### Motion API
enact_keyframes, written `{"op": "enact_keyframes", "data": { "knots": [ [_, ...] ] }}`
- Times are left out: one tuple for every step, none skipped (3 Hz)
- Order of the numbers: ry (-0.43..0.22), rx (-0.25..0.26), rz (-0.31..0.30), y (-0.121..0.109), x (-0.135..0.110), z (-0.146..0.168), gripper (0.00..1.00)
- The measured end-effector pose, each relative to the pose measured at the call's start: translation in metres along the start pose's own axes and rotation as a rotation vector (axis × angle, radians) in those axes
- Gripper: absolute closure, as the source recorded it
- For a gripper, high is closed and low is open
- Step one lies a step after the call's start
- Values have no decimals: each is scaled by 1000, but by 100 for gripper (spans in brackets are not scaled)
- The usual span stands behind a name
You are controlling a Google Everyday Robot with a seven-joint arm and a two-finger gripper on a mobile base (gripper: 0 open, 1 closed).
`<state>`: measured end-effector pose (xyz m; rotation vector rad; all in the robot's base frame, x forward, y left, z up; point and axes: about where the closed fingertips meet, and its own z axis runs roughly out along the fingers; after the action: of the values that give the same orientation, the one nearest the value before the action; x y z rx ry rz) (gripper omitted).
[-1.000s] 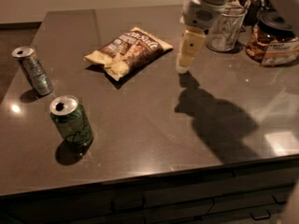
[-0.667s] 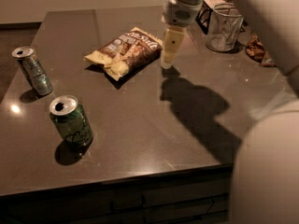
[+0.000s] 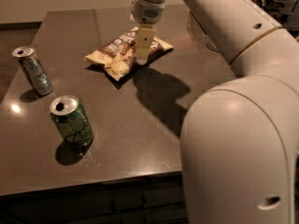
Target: Pick brown chip bag
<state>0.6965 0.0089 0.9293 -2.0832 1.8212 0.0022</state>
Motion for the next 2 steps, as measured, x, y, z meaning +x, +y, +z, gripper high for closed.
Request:
{"op": "enact_keyframes", "data": {
  "knots": [
    [55,-11,-101,-14,-13,23,0],
    [142,-32,-201,-23,-11,45,0]
  ]
}}
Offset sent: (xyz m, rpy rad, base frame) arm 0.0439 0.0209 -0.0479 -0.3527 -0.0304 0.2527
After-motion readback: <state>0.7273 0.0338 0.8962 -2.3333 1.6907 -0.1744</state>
